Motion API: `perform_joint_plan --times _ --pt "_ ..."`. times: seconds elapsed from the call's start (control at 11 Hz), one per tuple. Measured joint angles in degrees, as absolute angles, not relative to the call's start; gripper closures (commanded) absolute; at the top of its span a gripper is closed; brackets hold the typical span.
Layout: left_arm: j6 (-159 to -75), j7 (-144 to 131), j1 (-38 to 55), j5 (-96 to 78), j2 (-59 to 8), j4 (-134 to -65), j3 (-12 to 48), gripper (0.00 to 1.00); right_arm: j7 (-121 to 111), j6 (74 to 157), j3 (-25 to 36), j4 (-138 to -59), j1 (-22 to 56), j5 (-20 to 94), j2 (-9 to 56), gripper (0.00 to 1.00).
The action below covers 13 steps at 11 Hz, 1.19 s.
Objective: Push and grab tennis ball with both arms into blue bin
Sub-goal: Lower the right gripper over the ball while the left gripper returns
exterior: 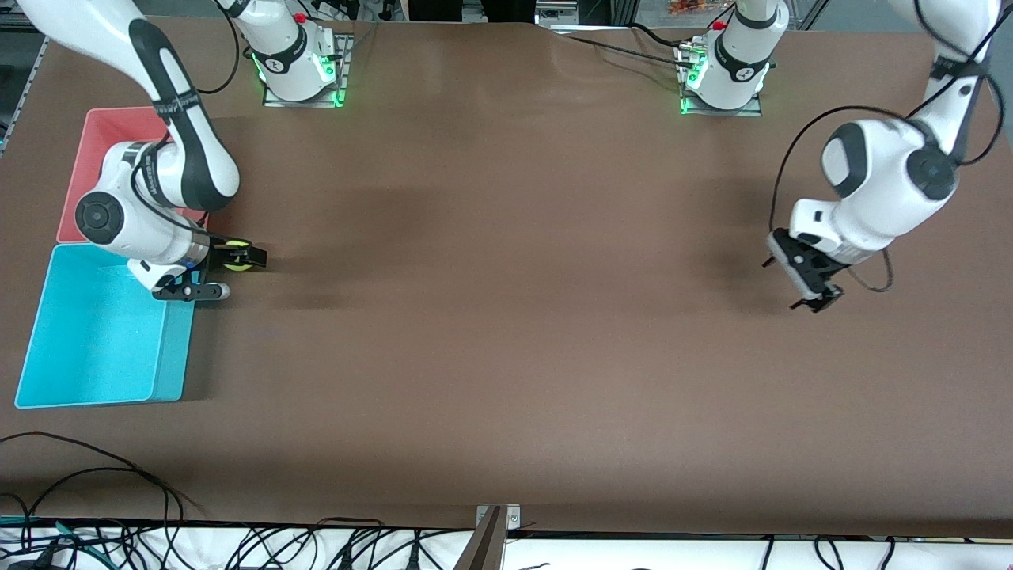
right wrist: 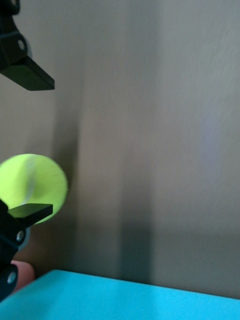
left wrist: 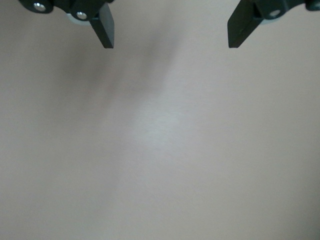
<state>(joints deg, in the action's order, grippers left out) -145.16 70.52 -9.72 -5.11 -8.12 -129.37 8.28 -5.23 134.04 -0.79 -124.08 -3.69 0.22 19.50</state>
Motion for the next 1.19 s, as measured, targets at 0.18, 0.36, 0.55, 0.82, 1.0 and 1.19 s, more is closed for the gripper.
perform_joint_plan --times 0.18,0.36,0.55,0.82,1.0,1.19 --pt "-143.73 70.52 -9.09 -5.11 -2.43 -129.38 8.26 0.00 -8.32 135.87 -0.48 -124.05 -6.26 0.21 22.71 0.00" --pt "-141.38 70.07 -8.65 -5.14 1.53 -129.37 7.59 0.00 -8.88 135.93 -0.50 -123.98 -6.78 0.21 23.24 0.00" --pt "-138.21 69.17 -8.63 -5.16 3.41 -129.04 5.12 0.00 -8.88 135.93 -0.69 -123.51 -6.67 0.21 23.10 0.00" --pt "-129.91 64.74 -8.63 -5.20 4.27 -124.83 3.58 0.00 -8.88 134.61 -0.75 -122.68 -6.55 0.21 22.90 0.00" --pt "-122.34 59.74 -8.60 -5.19 4.69 -120.53 2.70 0.00 -8.35 129.20 -0.78 -120.30 -6.34 0.15 22.88 0.00" --pt "-114.70 54.58 -8.60 -5.17 4.91 -115.94 2.09 0.00 -4.40 123.09 -0.81 -117.50 -5.68 -3.45 22.64 0.00"
